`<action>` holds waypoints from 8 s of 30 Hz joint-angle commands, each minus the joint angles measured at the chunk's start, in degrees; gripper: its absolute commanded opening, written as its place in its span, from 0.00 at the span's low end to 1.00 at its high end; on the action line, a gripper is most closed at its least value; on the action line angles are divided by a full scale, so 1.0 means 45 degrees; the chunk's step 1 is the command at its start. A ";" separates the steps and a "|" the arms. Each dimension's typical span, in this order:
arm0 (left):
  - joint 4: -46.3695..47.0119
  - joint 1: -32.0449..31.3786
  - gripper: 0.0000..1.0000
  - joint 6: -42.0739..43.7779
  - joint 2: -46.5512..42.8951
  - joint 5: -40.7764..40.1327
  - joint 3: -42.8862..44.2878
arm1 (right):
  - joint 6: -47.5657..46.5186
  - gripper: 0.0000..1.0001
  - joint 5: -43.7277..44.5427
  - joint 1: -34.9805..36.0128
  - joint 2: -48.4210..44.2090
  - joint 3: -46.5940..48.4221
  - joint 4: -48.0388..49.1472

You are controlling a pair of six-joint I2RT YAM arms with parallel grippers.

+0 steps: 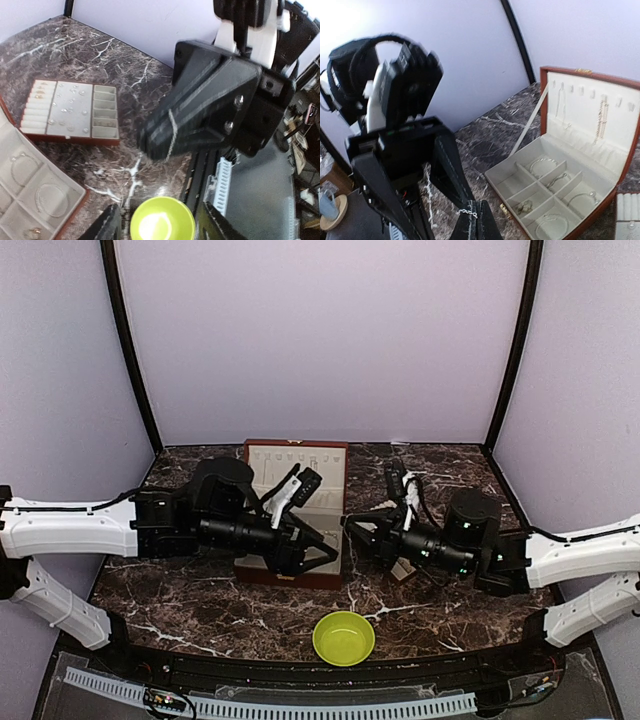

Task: Organize the mixed jewelry
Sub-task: Pass from the left arm to the right, then open the compartment pouch in the jewelry box, then hang the necklace on the necklace hanger.

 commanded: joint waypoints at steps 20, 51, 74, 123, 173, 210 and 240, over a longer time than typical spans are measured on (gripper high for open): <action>-0.1265 0.3894 0.87 0.3020 -0.0640 -0.0046 0.1006 | 0.0417 0.00 0.3123 -0.1628 0.0049 0.4480 -0.7620; 0.4614 0.6062 0.80 1.1910 0.5408 -0.0528 0.1407 | -0.0078 0.00 0.0554 -0.3040 0.1225 0.5795 -0.6926; 0.4483 0.6062 0.44 1.2797 0.7016 -0.0283 0.1766 | 0.0535 0.00 -0.0776 -0.3280 0.1343 0.5353 -0.5590; 0.4450 0.4840 0.00 1.1601 0.5871 -0.0714 0.0228 | -0.0303 0.00 0.0787 -0.3270 0.2565 0.8055 -0.7599; 0.4922 0.3510 0.00 1.0416 0.5013 -0.1327 -0.1084 | -0.2662 0.00 -0.1306 -0.3101 0.7179 1.2416 -0.8555; 0.5502 0.3484 0.00 1.0006 0.4659 -0.1005 -0.1431 | -0.2715 0.00 -0.0346 -0.2948 0.7929 1.1158 -0.7349; 0.5306 0.3414 0.27 0.9181 0.3506 -0.0828 -0.1255 | -0.2000 0.00 -0.0580 -0.2760 0.7567 0.9714 -0.6742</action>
